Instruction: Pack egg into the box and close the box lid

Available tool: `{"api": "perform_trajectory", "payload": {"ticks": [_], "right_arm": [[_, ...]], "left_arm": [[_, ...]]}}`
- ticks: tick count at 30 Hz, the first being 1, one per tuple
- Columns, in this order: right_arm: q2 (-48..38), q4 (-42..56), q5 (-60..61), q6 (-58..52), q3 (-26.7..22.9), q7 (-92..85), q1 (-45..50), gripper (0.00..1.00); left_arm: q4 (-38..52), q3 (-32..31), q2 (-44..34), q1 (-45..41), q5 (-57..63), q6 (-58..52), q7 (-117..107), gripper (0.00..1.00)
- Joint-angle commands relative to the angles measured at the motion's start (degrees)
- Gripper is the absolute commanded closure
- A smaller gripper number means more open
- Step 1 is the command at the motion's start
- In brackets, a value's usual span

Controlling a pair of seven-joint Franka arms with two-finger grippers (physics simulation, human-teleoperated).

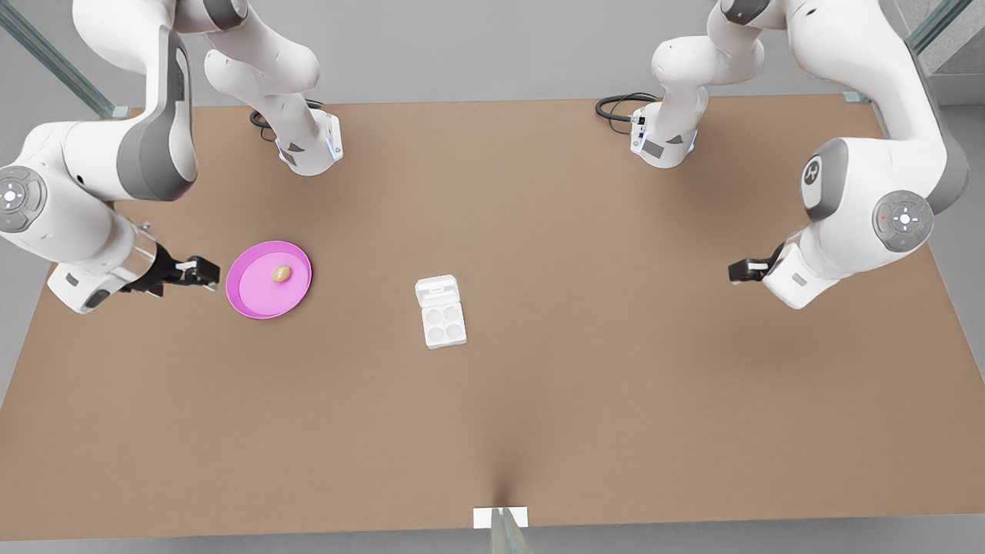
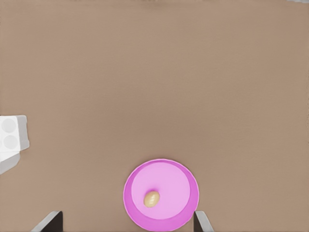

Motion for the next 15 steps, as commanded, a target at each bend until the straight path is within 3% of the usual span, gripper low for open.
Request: {"api": "perform_trajectory", "payload": {"ticks": [1, 6, 8, 9, 10, 14, 15], "right_arm": [[0.64, 0.33, 0.07, 2.89, 0.0, -3.83, -0.01, 0.0], [6.35, -1.59, 0.07, 0.69, 0.0, -3.74, -0.27, 0.0], [2.41, -9.49, 0.07, 2.01, 0.0, -4.18, -0.27, 0.0], [-1.29, -16.8, 0.07, 8.07, 0.0, -4.1, -0.54, 0.0], [-0.07, -18.91, -0.37, 9.57, 0.0, -4.27, -0.71, 0.0], [6.79, -16.53, 1.21, 6.24, 0.0, -4.18, -5.98, 0.0], [6.88, -19.69, 1.56, 13.32, 0.43, -4.01, -6.51, 0.0]], "left_arm": [[-0.06, -0.02, -0.07, -0.2, 0.21, 4.7, -4.04, 0.0], [0.64, -3.01, 0.19, -0.2, 0.21, -0.05, -0.97, 0.0], [0.9, -3.01, 0.2, -0.46, 0.21, 0.48, -1.23, 0.0], [0.99, -3.01, 0.63, -0.64, 0.12, 0.83, -1.14, 0.0], [0.82, -3.01, 0.72, -0.73, 0.21, 1.01, -0.79, 0.0], [0.81, -3.1, 0.9, -1.96, 2.67, 1.09, -0.53, 0.0], [0.9, -3.1, 0.81, -1.87, 2.67, 1.01, -0.44, 0.0]]}}
